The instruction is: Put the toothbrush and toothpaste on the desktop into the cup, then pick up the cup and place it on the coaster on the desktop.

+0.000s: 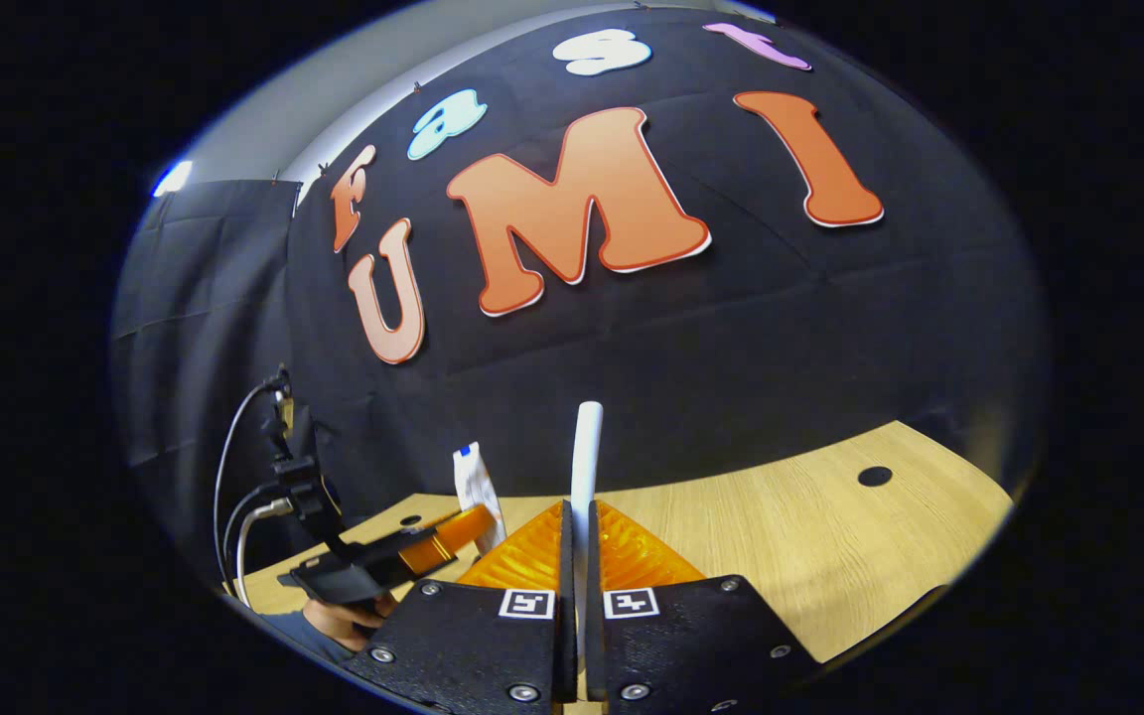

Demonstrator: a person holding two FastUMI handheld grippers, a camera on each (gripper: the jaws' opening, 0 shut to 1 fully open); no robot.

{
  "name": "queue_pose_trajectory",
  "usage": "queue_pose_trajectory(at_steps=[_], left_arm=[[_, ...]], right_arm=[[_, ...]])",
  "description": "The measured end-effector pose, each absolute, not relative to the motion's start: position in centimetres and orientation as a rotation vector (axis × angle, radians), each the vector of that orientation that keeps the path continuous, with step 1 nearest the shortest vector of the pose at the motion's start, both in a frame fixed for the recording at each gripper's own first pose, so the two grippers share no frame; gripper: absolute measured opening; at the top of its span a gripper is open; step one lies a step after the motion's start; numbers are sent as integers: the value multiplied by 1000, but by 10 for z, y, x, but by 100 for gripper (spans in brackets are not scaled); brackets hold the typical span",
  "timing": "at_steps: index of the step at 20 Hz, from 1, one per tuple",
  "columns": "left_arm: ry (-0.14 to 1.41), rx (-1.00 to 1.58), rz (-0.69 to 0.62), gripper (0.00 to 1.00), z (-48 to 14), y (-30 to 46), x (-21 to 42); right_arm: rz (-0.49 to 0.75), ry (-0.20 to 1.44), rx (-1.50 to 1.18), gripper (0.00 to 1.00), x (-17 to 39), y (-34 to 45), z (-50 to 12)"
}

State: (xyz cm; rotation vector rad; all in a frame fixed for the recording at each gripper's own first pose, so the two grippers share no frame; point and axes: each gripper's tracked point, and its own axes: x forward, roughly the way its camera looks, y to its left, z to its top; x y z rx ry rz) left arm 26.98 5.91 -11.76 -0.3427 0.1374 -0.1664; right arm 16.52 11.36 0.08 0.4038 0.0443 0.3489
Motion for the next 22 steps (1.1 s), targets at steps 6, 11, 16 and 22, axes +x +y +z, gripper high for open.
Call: queue_pose_trajectory(at_steps=[6, 11, 16, 22], left_arm=[[159, -334, -146, 10, -130, 73, 261], [175, -331, -228, 23, -131, 56, 240], [91, -258, -215, 66, -103, 71, 215], [72, -240, -146, 81, -97, 111, 197]], right_arm=[[406, -26, 391, 4, 193, 159, 14], [428, -26, 426, 4, 215, 183, 9], [434, -47, 475, 4, 232, 194, 11], [437, -83, 551, 4, 249, 213, 10]])
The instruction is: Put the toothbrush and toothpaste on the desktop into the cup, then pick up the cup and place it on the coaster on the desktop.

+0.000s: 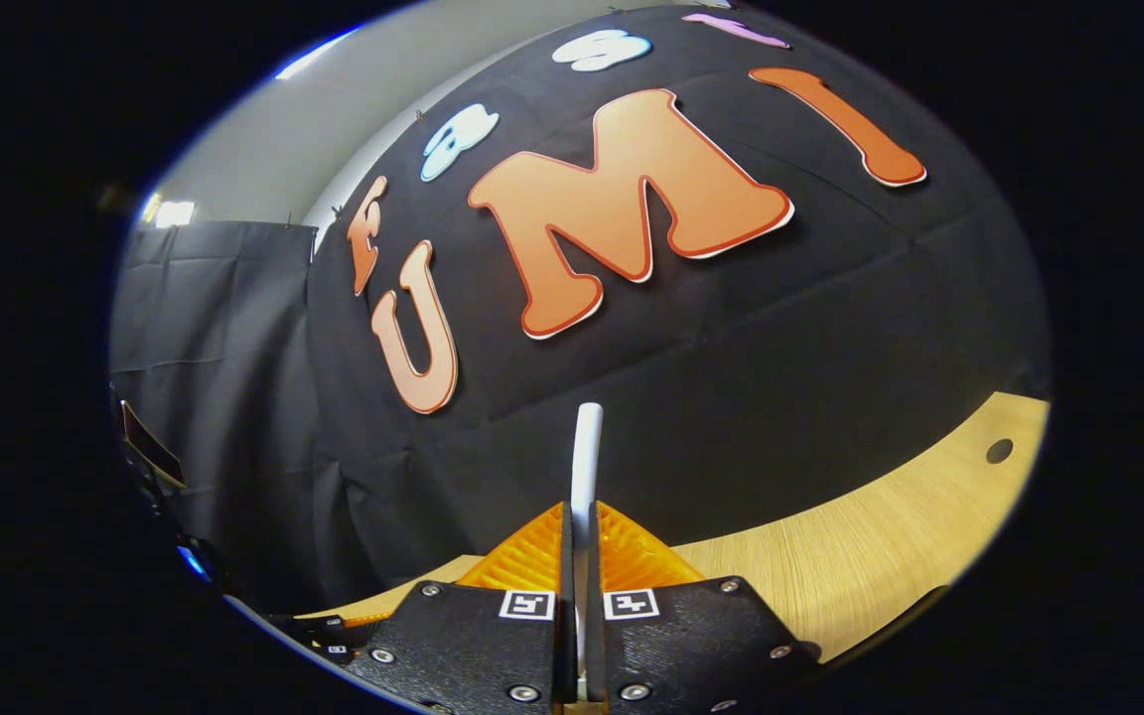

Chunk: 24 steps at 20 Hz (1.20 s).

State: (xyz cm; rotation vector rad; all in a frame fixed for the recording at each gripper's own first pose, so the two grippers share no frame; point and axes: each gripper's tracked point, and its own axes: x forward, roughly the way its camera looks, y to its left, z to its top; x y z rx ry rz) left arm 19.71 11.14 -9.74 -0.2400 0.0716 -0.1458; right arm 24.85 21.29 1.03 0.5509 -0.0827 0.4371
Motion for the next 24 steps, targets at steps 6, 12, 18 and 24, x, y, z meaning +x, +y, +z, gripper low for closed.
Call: queue_pose_trajectory(at_steps=[6, 12, 18, 24], left_arm=[[112, -241, -99, 81, -117, 140, 185], [154, -245, -83, 81, -138, 151, 180], [191, -229, -79, 81, -153, 152, 175], [192, -217, -84, 81, -136, 141, 171]], right_arm=[[479, -190, 529, 4, 250, 241, 26], [482, -256, 407, 4, 255, 259, 13], [513, -256, 324, 7, 253, 272, 2], [498, -237, 322, 29, 222, 236, 5]])
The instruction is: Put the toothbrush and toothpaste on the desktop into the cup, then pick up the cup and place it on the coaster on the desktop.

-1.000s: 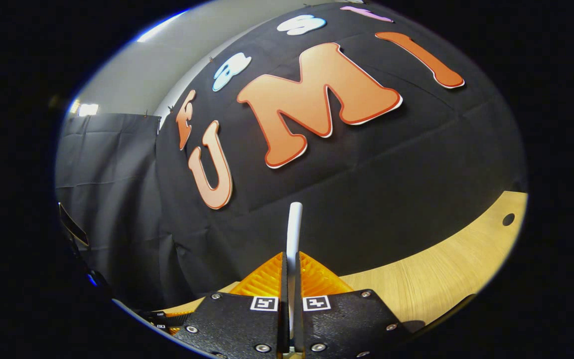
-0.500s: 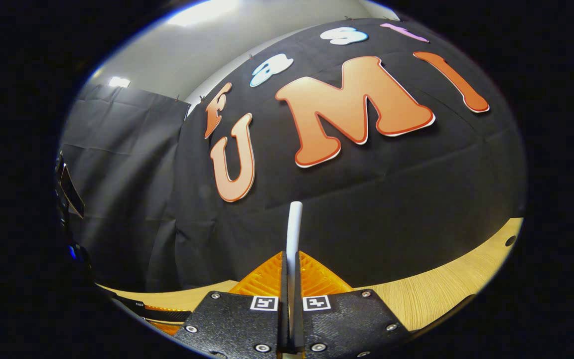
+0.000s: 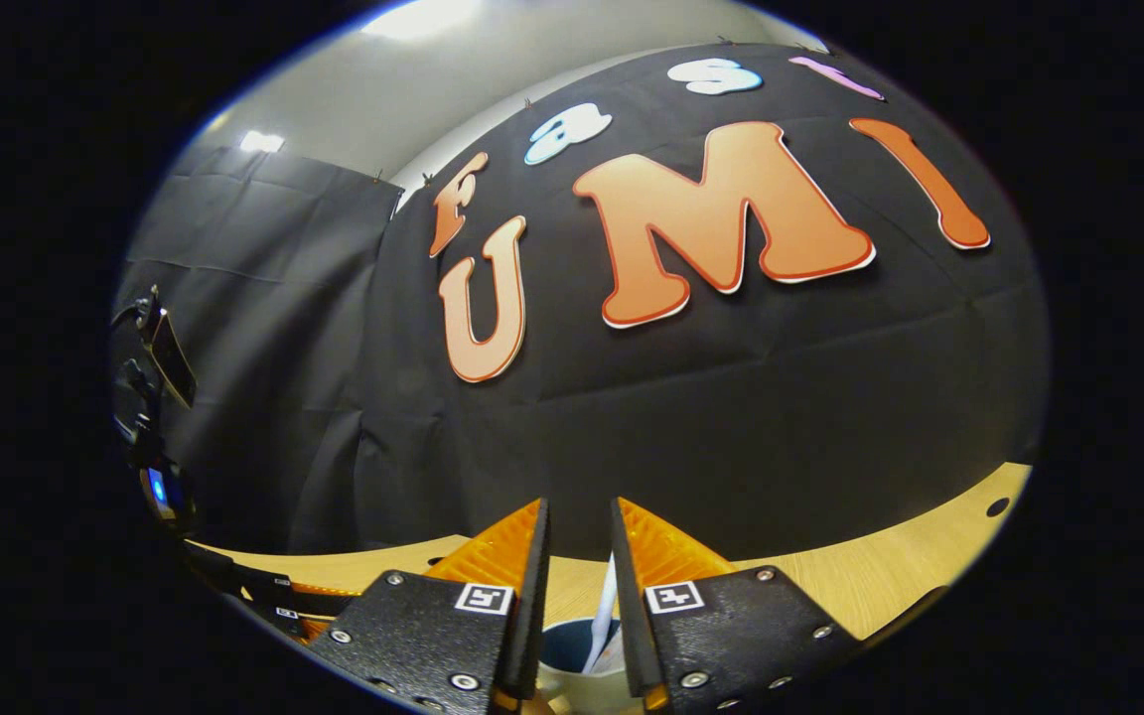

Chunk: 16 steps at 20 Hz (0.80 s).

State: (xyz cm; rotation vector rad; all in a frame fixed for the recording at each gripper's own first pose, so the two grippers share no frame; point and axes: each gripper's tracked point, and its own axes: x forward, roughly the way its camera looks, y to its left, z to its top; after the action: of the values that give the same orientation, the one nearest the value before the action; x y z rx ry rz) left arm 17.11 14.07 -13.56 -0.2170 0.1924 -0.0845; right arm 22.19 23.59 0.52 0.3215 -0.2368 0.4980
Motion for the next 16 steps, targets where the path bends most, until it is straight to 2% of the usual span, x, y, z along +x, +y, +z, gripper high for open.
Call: queue_pose_trajectory(at_steps=[1, 3, 5, 7, 11, 16], left_arm=[[199, -203, -92, 83, -130, 135, 167], [217, -167, -107, 92, -116, 121, 167], [236, -134, -126, 96, -104, 106, 164], [255, -127, -132, 97, -96, 92, 166], [343, -114, -139, 97, -91, 70, 176], [472, -124, -183, 97, -96, 47, 195]], right_arm=[[491, -230, 318, 45, 216, 229, 8], [472, -230, 308, 58, 202, 208, 16], [446, -221, 294, 78, 189, 187, 21], [454, -165, 300, 87, 170, 173, 12], [385, -130, 271, 96, 145, 131, 4], [349, -124, 207, 96, 114, 90, -12]])
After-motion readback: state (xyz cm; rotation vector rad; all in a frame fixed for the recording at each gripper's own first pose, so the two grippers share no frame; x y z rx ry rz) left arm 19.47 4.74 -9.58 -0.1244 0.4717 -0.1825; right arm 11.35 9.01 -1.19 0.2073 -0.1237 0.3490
